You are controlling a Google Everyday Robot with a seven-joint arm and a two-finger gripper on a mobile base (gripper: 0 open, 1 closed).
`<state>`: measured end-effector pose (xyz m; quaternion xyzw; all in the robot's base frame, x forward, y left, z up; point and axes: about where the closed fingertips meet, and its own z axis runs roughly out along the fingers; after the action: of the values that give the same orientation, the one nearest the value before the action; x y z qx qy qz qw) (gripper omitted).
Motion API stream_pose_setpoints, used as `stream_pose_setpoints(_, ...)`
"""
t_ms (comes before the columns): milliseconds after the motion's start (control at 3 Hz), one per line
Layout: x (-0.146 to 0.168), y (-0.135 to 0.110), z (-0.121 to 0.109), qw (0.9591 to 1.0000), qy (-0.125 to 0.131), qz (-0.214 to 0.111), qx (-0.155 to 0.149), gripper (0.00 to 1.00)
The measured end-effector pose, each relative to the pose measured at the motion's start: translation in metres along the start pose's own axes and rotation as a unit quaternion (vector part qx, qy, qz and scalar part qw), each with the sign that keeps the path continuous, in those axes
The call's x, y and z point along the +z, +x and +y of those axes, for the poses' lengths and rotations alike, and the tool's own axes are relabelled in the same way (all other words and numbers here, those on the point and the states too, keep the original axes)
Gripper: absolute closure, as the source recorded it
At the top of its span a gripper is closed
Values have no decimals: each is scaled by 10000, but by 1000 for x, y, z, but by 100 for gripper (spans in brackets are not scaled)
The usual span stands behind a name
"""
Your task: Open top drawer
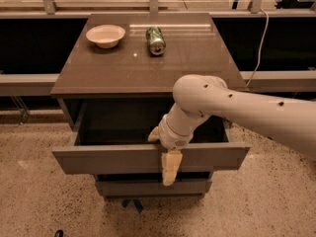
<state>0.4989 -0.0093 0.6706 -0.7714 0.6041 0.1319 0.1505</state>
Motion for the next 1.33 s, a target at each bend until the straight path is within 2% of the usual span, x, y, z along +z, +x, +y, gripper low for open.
stream_pose_setpoints(333, 0, 0, 0, 10000, -2, 1, -1, 0)
stream_pose_setpoints(1000, -56, -4, -12, 9983, 532, 200, 133, 0)
stream_pose_setpoints(1333, -78, 2, -29, 9968, 727, 106, 307, 19)
